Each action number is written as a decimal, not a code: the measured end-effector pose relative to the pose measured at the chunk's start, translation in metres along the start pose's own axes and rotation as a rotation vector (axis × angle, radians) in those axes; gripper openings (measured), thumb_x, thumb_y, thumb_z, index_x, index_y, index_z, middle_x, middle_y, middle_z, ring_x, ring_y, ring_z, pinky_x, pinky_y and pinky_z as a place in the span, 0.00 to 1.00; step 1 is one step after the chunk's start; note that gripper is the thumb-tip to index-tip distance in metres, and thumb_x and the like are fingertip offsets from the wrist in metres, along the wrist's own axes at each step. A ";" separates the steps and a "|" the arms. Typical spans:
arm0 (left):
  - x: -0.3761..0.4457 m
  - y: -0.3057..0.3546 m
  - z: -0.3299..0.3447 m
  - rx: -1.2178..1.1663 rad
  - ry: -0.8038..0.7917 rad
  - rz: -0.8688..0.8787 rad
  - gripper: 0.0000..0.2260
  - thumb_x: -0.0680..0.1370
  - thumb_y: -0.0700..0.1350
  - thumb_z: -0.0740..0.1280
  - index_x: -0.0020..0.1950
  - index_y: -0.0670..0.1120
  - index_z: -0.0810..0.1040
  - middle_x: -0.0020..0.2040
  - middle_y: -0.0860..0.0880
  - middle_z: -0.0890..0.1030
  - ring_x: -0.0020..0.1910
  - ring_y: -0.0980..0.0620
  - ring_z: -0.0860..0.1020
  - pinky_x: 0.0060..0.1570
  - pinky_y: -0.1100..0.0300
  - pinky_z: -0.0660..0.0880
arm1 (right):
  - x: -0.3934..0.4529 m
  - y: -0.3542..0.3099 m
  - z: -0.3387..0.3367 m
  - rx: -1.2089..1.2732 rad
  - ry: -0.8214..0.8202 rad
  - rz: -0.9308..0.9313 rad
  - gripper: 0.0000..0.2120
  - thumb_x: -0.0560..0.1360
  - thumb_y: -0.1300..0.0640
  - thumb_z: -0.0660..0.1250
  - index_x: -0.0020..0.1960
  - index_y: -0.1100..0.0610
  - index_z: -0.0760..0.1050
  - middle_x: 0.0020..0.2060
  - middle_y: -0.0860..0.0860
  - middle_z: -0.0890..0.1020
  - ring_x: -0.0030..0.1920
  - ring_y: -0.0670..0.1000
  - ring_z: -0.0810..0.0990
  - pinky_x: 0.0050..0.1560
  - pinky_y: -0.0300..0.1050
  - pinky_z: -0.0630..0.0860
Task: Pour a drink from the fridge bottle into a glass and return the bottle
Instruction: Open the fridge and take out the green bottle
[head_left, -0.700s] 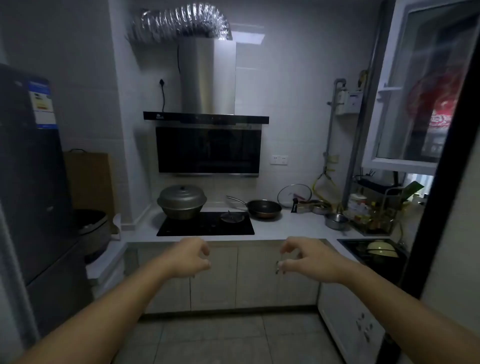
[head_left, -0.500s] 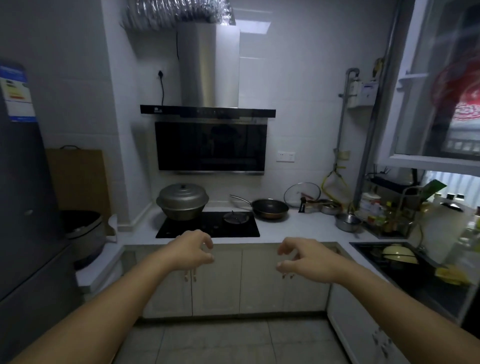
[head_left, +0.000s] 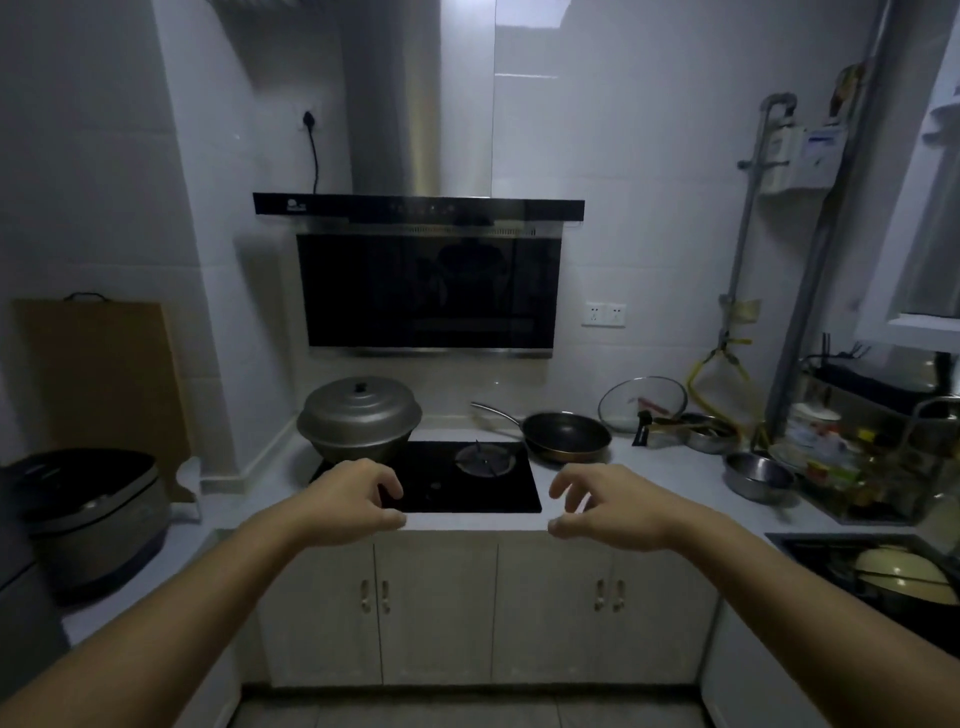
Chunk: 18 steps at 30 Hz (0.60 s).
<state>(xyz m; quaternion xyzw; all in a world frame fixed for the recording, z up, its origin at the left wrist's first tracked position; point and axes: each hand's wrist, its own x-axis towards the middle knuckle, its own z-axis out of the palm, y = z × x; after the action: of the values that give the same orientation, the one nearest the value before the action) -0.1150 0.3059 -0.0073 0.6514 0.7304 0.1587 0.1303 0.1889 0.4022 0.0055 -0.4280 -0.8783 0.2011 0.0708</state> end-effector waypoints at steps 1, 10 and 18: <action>0.013 -0.005 -0.003 -0.012 0.006 -0.006 0.17 0.74 0.54 0.71 0.61 0.50 0.77 0.46 0.54 0.80 0.45 0.58 0.79 0.43 0.65 0.74 | 0.014 0.002 -0.004 -0.008 0.006 -0.003 0.25 0.72 0.39 0.71 0.65 0.47 0.72 0.55 0.46 0.79 0.52 0.44 0.80 0.56 0.46 0.79; 0.156 -0.074 -0.042 0.004 0.000 -0.008 0.19 0.74 0.54 0.71 0.63 0.49 0.77 0.53 0.54 0.79 0.51 0.58 0.79 0.51 0.62 0.77 | 0.185 0.004 -0.031 -0.101 0.008 -0.084 0.20 0.73 0.41 0.70 0.60 0.49 0.73 0.52 0.46 0.79 0.50 0.46 0.79 0.55 0.49 0.80; 0.211 -0.134 -0.090 -0.044 0.091 -0.102 0.16 0.75 0.50 0.72 0.61 0.48 0.78 0.46 0.56 0.78 0.45 0.59 0.78 0.43 0.66 0.73 | 0.327 -0.031 -0.040 -0.058 -0.053 -0.239 0.22 0.74 0.41 0.69 0.65 0.48 0.72 0.59 0.47 0.77 0.55 0.46 0.79 0.57 0.48 0.80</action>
<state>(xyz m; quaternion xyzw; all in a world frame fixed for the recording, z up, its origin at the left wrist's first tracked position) -0.2976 0.4966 0.0245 0.6023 0.7643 0.1972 0.1192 -0.0256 0.6514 0.0394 -0.3169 -0.9300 0.1768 0.0587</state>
